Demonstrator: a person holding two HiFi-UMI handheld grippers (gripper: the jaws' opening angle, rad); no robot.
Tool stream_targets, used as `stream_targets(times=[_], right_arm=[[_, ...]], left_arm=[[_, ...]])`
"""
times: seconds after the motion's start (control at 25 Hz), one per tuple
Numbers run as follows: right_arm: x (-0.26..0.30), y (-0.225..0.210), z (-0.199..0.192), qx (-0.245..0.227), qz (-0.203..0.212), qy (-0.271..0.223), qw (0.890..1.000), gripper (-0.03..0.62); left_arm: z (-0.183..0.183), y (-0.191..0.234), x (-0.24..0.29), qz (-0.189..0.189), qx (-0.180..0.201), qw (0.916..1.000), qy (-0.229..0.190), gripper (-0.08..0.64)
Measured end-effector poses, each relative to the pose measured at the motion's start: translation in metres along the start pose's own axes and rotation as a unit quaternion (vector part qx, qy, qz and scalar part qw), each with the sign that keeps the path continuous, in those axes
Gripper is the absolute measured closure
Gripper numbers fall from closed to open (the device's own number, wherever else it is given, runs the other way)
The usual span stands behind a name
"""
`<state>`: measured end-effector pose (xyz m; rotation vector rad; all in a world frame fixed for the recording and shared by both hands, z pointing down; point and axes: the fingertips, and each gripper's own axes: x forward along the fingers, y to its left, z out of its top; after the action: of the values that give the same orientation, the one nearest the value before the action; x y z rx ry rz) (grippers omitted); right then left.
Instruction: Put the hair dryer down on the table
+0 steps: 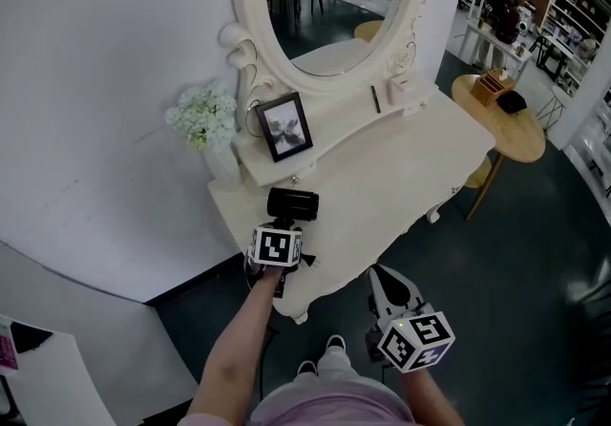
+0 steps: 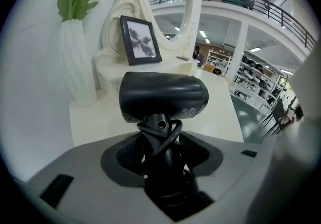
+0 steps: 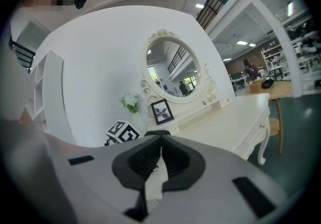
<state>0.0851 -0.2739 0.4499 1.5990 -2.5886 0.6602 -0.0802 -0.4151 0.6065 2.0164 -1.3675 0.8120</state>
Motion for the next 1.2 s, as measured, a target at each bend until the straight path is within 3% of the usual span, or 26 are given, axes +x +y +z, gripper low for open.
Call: stream_targets(times=[0.32,0.6,1.0,1.2], right_arm=[[0.0,-0.005,-0.002,0.003,-0.003,0.002,1.0,0.594],[0.001,-0.007,-0.001,0.006,-0.001,0.004,1.0,0.595],[0.003,-0.005,-0.003,0.006,0.006,0.006,1.0,0.595],[0.001,-0.006,-0.002,0.006,0.007,0.007,1.0,0.595]], left_arm=[[-0.008,-0.002,0.014,-0.013,-0.02,0.9988,0.042,0.348],[-0.008,-0.002,0.018,-0.016,-0.028,0.9982,0.051,0.342],[-0.013,-0.001,0.024,-0.007,-0.009,0.9964,0.084,0.341],[-0.003,0.001,0.016,-0.001,-0.016,0.9988,0.047,0.311]])
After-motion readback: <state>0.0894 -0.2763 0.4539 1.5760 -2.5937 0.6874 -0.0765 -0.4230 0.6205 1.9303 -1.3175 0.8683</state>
